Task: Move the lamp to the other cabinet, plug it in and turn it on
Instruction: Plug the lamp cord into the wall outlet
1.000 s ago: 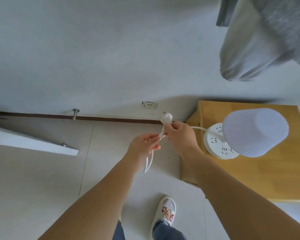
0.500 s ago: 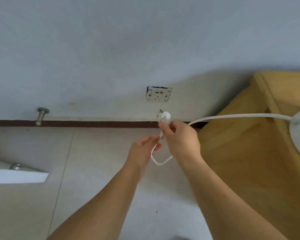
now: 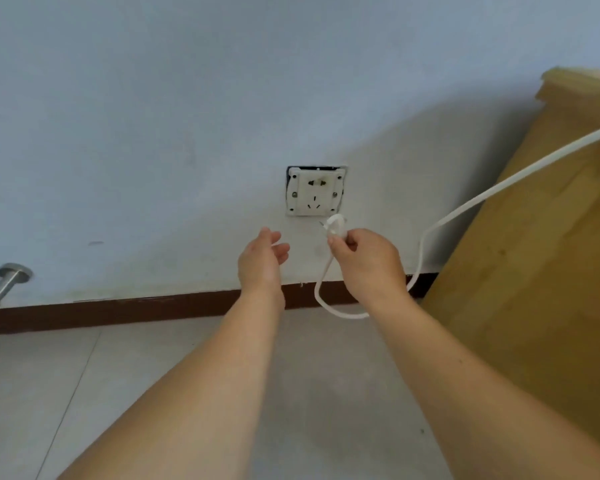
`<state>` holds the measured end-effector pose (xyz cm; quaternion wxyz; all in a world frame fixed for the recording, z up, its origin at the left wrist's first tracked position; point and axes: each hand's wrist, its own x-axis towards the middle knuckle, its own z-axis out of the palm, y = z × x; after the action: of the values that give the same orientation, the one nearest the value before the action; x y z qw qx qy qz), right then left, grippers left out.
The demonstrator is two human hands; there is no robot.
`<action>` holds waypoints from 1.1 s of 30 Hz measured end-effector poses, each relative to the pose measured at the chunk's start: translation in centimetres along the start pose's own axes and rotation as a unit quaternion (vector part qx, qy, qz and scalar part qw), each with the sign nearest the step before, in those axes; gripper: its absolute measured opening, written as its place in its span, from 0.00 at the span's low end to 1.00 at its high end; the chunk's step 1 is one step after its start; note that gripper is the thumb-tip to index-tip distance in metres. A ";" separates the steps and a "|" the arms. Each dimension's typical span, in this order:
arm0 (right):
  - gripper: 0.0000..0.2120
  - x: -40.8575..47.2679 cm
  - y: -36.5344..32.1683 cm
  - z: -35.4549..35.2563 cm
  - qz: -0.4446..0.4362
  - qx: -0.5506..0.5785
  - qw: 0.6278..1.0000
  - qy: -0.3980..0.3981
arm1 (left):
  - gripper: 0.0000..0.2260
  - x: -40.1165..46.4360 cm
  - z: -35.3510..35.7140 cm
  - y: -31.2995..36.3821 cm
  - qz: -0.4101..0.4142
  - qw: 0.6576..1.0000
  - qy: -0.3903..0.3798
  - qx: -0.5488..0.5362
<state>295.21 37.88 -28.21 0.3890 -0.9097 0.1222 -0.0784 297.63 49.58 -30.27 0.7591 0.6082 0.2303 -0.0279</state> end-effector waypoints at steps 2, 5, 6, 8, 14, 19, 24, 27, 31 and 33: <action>0.16 0.1 0.2 0.2 0.009 0.010 1.000 0.012 | 0.12 0.2 -0.1 0.2 -0.010 1.000 -0.010 -0.028; 0.15 0.2 0.6 1.2 0.014 -0.008 1.000 0.026 | 0.11 0.7 -0.3 -0.5 -0.026 0.998 -0.016 -0.047; 0.15 0.4 0.6 1.5 0.011 -0.018 0.999 0.031 | 0.11 1.0 -0.3 -0.5 -0.027 0.999 -0.015 -0.045; 0.15 1.0 0.7 2.0 0.003 -0.030 0.998 0.047 | 0.09 1.4 -0.1 -0.3 -0.012 0.999 -0.022 -0.031; 0.12 2.2 0.3 3.8 0.007 0.004 0.995 0.097 | 0.05 2.1 0.4 -0.5 -0.010 0.998 -0.051 -0.034; 0.12 2.7 0.4 5.4 0.021 0.015 0.989 0.144 | 0.06 2.4 0.9 -2.4 -0.032 0.997 -0.048 -0.046; 0.13 2.8 0.5 6.2 0.030 0.015 0.988 0.152 | 0.08 2.6 0.8 -2.5 -0.028 0.996 -0.061 -0.052; 0.13 2.7 0.6 6.7 0.035 0.017 0.986 0.161 | 0.07 2.6 0.5 -2.7 -0.025 0.996 -0.072 -0.046; 0.11 2.6 0.6 7.2 0.042 0.029 0.984 0.173 | 0.07 2.7 0.4 -2.7 -0.014 0.995 -0.091 -0.041; 0.09 2.6 0.5 7.4 0.047 0.034 0.983 0.176 | 0.07 2.7 0.3 -2.6 -0.015 0.994 -0.099 -0.040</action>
<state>299.41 41.96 -33.52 0.3952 -0.8611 0.2289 -0.2235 299.33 49.26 -33.65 0.8013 0.5683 0.1642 -0.0898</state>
